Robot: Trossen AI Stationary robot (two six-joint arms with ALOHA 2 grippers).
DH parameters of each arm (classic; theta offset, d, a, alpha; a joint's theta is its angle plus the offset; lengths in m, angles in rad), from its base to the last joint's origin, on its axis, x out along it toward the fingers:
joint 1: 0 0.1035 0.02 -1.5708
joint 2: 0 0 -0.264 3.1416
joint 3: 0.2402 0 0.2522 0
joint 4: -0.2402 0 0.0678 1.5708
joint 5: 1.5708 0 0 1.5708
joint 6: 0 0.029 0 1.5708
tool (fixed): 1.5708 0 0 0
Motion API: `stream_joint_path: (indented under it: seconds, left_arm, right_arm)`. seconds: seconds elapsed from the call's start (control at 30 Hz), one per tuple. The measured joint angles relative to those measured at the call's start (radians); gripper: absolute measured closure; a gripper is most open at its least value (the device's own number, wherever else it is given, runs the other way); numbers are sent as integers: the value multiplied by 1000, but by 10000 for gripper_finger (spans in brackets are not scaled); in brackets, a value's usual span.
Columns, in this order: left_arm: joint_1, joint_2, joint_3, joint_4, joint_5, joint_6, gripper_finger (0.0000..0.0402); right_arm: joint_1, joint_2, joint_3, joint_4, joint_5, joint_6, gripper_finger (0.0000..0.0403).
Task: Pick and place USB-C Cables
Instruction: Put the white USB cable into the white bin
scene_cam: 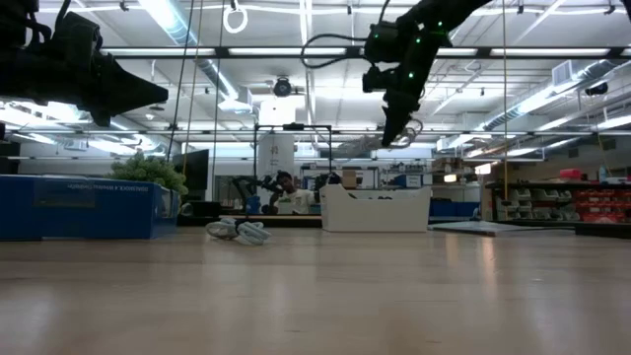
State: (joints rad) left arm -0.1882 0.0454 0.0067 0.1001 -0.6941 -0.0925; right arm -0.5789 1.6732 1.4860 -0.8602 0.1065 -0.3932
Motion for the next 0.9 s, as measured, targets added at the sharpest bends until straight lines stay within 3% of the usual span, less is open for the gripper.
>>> stream_joint_path:
  seconds: [0.1,0.33,0.9]
  left_arm:
    - [0,0,0,0,0,0,358]
    - [0,0,0,0,0,0,358]
    - [0,0,0,0,0,0,358]
  right_arm:
    - [0,31,1,1,63,-79,353]
    - [0,94,1,4,99,-199,353]
    - [18,252,1,78,168,-273,353]
